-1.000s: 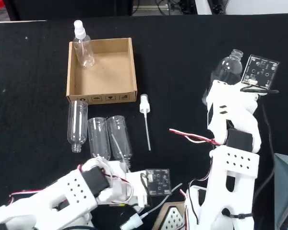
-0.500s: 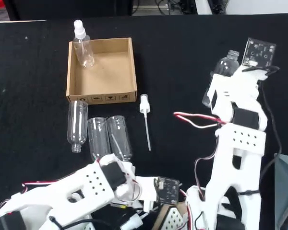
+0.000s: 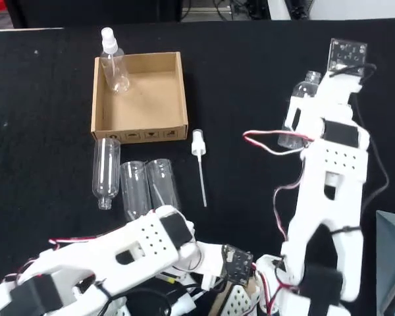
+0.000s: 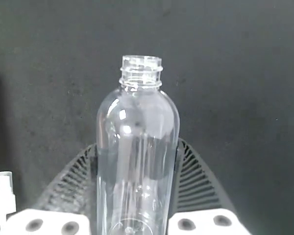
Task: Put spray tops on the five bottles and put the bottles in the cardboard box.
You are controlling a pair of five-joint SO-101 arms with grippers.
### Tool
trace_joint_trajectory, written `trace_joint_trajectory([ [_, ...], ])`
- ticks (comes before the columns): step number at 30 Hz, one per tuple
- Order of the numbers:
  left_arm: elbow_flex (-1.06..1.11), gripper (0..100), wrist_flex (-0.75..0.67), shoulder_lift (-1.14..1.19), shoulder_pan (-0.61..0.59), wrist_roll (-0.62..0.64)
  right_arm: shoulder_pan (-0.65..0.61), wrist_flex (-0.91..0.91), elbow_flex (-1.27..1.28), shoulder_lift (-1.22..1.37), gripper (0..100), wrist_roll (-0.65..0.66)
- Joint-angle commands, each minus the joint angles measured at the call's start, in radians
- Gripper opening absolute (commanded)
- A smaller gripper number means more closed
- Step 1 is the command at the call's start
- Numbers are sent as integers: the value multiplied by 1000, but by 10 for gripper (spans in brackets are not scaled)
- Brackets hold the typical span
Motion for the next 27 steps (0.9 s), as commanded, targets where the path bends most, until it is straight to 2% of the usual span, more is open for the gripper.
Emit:
trace_joint_trajectory([
  [1,-68,134,3,49,15,-49,17,18,-99,21,11,12],
  [5,-81,134,0,89,15,-64,21,20,-114,47,11,12],
  [19,59,134,-233,110,47,-63,18,-3,-116,87,11,14],
  [27,119,109,-269,106,36,-63,18,-3,-113,87,11,14],
])
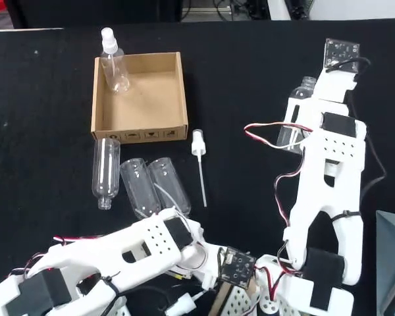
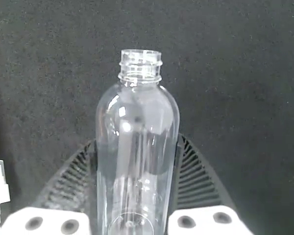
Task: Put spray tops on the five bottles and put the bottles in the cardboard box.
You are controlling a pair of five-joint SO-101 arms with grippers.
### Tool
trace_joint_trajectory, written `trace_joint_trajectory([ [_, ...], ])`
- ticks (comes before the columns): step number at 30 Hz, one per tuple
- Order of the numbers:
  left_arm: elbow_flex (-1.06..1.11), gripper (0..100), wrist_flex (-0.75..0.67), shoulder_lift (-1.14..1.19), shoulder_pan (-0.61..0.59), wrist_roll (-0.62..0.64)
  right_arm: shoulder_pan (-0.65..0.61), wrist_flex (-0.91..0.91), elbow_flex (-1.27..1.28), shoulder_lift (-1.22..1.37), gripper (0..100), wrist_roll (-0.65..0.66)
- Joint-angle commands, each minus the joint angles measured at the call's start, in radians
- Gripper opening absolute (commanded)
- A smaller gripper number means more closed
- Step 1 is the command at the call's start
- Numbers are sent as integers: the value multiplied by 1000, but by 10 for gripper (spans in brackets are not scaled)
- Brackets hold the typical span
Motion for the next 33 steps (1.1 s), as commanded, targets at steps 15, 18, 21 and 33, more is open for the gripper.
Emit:
trace_joint_trajectory([
  [15,8,28,153,5,-65,-9,15,-18,-70,-7,11,5],
  [18,-12,28,181,3,-108,-9,15,-18,-70,-7,11,5],
  [21,-15,28,190,3,-137,-9,15,-18,-70,-7,11,3],
  [33,-13,28,187,3,-401,-9,15,-18,-68,-7,11,0],
])
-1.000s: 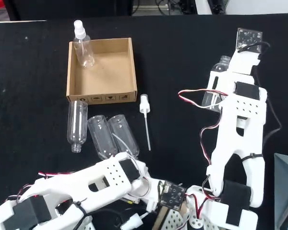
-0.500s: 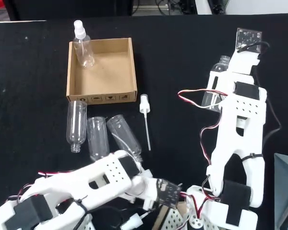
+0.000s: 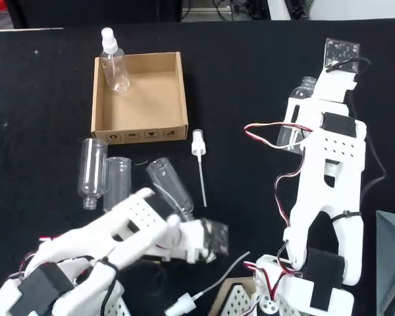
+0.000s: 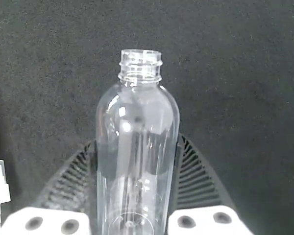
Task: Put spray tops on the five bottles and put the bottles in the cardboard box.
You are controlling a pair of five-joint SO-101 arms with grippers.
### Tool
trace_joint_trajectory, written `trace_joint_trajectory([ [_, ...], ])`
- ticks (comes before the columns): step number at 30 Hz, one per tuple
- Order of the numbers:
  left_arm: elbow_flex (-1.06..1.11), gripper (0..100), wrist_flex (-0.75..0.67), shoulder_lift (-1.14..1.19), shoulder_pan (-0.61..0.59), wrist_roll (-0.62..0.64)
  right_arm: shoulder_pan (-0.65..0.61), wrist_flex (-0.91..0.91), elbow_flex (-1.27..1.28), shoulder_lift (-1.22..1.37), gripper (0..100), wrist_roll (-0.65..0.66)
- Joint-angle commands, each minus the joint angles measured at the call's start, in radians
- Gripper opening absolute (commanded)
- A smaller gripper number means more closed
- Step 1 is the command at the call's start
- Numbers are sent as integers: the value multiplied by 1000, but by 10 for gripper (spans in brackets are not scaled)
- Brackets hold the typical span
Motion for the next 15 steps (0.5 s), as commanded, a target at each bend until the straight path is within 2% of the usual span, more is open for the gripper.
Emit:
trace_joint_trajectory([
  [1,-28,28,9,-12,-136,-9,17,-18,-68,-7,11,0],
  [10,-28,28,6,-12,-312,-8,17,-18,-67,-5,11,0],
  [15,-27,46,15,-12,-320,-8,17,-18,-67,-5,11,0],
])
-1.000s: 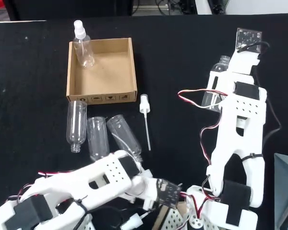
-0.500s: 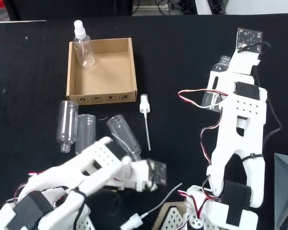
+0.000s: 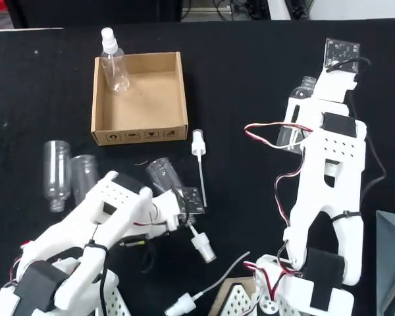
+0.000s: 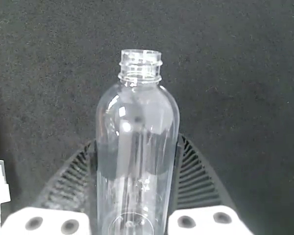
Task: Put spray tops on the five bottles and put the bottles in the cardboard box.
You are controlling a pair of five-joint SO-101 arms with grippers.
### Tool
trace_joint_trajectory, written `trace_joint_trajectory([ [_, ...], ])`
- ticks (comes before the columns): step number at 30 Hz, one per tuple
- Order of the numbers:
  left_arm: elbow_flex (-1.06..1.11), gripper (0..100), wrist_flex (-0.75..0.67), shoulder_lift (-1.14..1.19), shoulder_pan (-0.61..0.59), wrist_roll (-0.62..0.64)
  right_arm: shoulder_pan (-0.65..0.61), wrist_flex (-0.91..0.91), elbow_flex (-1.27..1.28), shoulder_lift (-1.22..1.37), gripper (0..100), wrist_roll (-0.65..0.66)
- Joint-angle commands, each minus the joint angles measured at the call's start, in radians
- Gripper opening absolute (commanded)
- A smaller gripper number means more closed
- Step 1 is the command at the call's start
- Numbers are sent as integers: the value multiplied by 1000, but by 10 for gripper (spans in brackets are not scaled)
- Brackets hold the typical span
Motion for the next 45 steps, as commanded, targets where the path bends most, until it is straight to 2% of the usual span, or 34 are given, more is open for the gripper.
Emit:
trace_joint_trajectory([
  [1,-27,69,14,-12,-16,-8,17,-18,-67,-5,11,0],
  [5,-35,181,9,-12,-16,46,17,-18,-68,10,11,0],
  [7,-54,198,14,-12,-15,75,17,-20,-76,35,11,0],
  [11,-73,202,20,-12,-15,77,15,-32,-93,77,11,0],
  [22,-257,202,190,-12,30,77,15,-26,-102,88,11,0],
  [26,-277,202,190,-12,48,77,15,-26,-102,88,11,0],
  [36,-236,198,178,0,179,74,15,-26,-101,88,11,0],
  [45,-145,198,66,0,173,-54,15,-26,-101,91,11,0],
])
